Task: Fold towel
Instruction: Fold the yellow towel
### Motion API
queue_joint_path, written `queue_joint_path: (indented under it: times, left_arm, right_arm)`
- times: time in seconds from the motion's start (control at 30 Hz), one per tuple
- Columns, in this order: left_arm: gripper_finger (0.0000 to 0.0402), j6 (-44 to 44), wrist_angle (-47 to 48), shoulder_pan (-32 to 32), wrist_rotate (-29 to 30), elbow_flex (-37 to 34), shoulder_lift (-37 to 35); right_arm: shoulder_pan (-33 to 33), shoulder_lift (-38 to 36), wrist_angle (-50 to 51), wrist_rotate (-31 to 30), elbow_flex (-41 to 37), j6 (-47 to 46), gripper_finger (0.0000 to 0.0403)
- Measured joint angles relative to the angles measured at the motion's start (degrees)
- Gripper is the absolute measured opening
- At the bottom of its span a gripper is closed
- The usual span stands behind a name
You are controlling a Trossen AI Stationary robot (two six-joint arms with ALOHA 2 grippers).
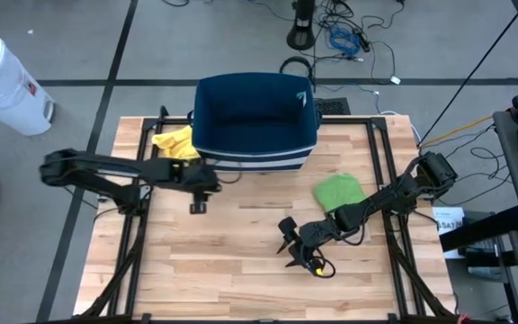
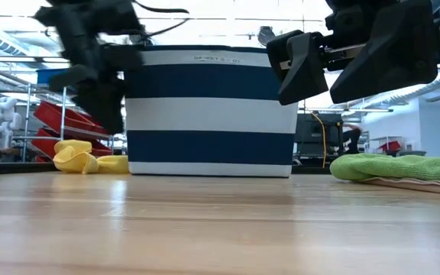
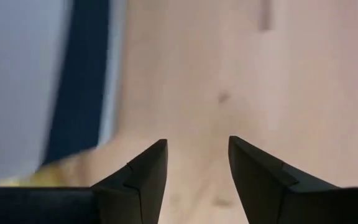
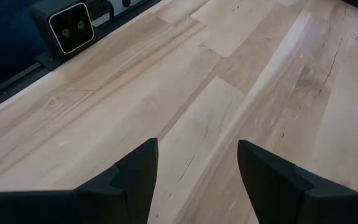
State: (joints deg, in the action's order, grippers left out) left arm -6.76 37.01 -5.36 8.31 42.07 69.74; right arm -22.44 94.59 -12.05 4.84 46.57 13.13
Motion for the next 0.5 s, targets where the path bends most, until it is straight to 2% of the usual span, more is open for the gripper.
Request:
queue_joint_path:
  times: [0.13, 0.23, 0.33, 0.5]
  left_arm:
    - [0.0176, 3.57, -0.25, -0.01, 8.75, -6.07, -7.84]
    - [0.0176, 3.79, -1.85, -0.01, 11.35, -8.4, -11.34]
    - [0.0176, 4.16, -2.4, -0.06, 12.54, -8.42, -11.91]
    - [0.0176, 8.78, -1.61, -2.14, 18.2, -8.42, -11.65]
  right_arm:
    - [0.0, 0.0, -0.36, 0.0, 0.0, 0.41, 0.0207]
    - [0.0, 0.0, -1.19, -0.03, 0.0, 0.8, 0.0207]
    - [0.0, -0.02, -2.0, -0.04, 0.02, 0.73, 0.0207]
    - [0.0, -0.02, -2.31, -0.15, 0.02, -0.18, 0.0207]
